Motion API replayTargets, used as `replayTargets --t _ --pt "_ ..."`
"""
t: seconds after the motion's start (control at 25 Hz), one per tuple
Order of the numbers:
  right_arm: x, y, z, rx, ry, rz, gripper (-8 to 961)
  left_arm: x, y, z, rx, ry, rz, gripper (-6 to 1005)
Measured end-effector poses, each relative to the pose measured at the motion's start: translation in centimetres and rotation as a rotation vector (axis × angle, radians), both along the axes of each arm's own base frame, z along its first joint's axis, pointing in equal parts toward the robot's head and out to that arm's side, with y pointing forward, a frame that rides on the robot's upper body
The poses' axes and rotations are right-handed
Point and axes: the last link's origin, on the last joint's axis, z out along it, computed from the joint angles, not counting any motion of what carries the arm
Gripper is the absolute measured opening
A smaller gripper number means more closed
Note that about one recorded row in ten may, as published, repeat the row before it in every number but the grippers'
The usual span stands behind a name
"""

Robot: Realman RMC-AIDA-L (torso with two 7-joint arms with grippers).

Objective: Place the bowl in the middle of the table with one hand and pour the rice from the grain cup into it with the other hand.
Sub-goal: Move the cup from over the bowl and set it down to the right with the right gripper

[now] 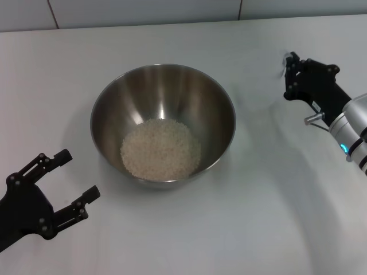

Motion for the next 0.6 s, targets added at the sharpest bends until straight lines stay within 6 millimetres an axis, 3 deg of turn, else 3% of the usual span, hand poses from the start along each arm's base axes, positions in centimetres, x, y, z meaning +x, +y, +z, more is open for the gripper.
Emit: replayTargets --t 0.6 --pt "0.47 0.03 -0.92 -0.045 -0.002 -0.058 111 0.06 -0.10 -0.11 -0.008 0.001 -0.006 841"
